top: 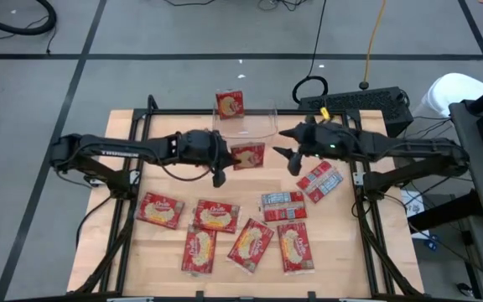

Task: Sort popcorn bags into baskets
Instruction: Put the red popcorn bag into the transparent bin

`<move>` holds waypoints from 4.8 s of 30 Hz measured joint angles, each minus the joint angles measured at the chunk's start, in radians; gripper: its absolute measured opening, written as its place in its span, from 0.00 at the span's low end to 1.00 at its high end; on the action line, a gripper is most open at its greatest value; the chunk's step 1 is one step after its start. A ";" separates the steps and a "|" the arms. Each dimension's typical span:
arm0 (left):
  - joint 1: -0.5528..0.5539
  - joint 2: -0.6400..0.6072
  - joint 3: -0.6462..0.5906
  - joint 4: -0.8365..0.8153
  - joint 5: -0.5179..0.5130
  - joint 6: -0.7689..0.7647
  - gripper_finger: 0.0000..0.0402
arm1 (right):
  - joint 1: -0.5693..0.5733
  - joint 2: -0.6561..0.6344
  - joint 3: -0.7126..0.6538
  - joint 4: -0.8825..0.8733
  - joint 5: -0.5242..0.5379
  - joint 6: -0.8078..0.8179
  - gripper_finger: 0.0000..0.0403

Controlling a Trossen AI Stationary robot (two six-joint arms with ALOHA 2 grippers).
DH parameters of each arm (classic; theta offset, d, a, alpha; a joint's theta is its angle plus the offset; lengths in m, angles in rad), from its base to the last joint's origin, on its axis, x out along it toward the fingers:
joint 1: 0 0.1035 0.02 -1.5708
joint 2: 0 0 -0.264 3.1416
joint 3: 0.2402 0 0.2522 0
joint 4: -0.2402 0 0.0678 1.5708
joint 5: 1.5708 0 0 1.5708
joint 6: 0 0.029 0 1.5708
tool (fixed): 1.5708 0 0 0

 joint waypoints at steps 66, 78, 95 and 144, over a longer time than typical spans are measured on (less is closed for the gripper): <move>-0.123 -0.161 0.000 -0.254 -0.495 -0.097 0.60 | -0.256 0.433 0.536 -0.470 -0.301 -0.476 0.03; -0.062 -0.145 -0.001 -0.273 -0.467 -0.087 0.47 | -0.497 0.527 0.635 -0.441 -0.396 -0.601 0.03; -0.059 -0.145 0.000 -0.274 -0.464 -0.082 0.45 | -0.629 0.733 0.673 -0.447 -0.451 -0.709 0.03; -0.062 -0.145 0.000 -0.273 -0.419 -0.090 0.45 | -0.714 0.810 0.671 -0.338 -0.448 -0.772 0.14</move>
